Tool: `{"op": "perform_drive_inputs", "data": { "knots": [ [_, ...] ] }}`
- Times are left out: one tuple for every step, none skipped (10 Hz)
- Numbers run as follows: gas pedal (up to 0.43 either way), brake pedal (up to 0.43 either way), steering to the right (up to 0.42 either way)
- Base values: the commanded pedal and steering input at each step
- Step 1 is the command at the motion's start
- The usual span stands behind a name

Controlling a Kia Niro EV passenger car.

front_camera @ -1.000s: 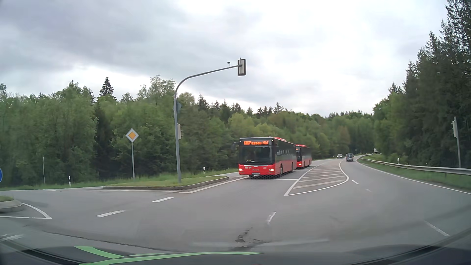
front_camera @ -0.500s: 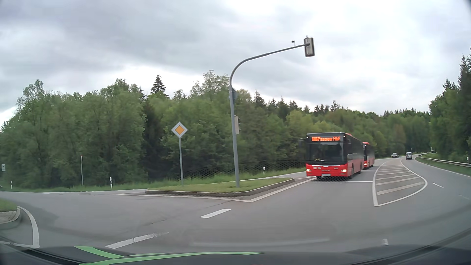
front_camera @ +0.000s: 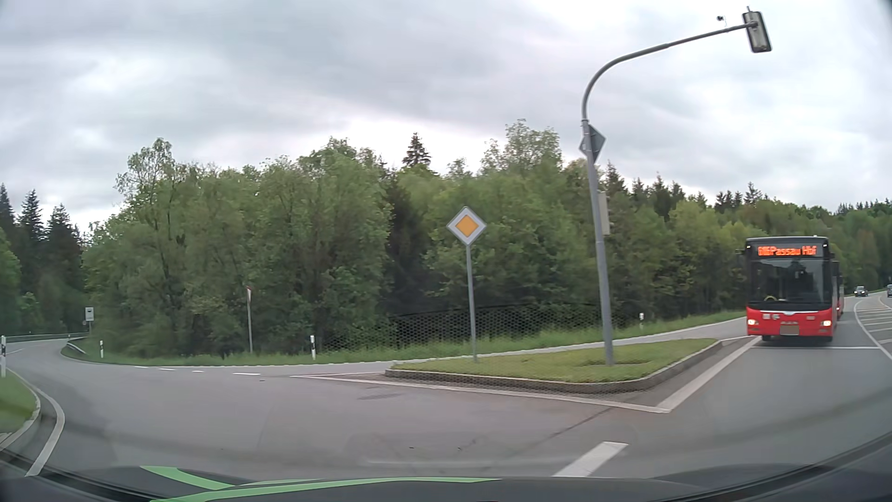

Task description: Follow the waypoints while adhering to traffic rules and regulations

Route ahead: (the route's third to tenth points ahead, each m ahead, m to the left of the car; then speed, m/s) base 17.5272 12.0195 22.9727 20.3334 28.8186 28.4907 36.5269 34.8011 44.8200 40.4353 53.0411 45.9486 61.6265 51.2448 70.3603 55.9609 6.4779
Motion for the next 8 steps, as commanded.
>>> {"op": "perform_drive_inputs", "data": {
  "knots": [
    [0.228,0.000,-0.314],
    [0.240,0.000,-0.314],
    [0.240,0.000,-0.317],
    [0.268,0.000,-0.316],
    [0.280,0.000,-0.314],
    [0.299,0.000,-0.311],
    [0.311,0.000,-0.309],
    [0.331,0.000,-0.305]
  ]
}}
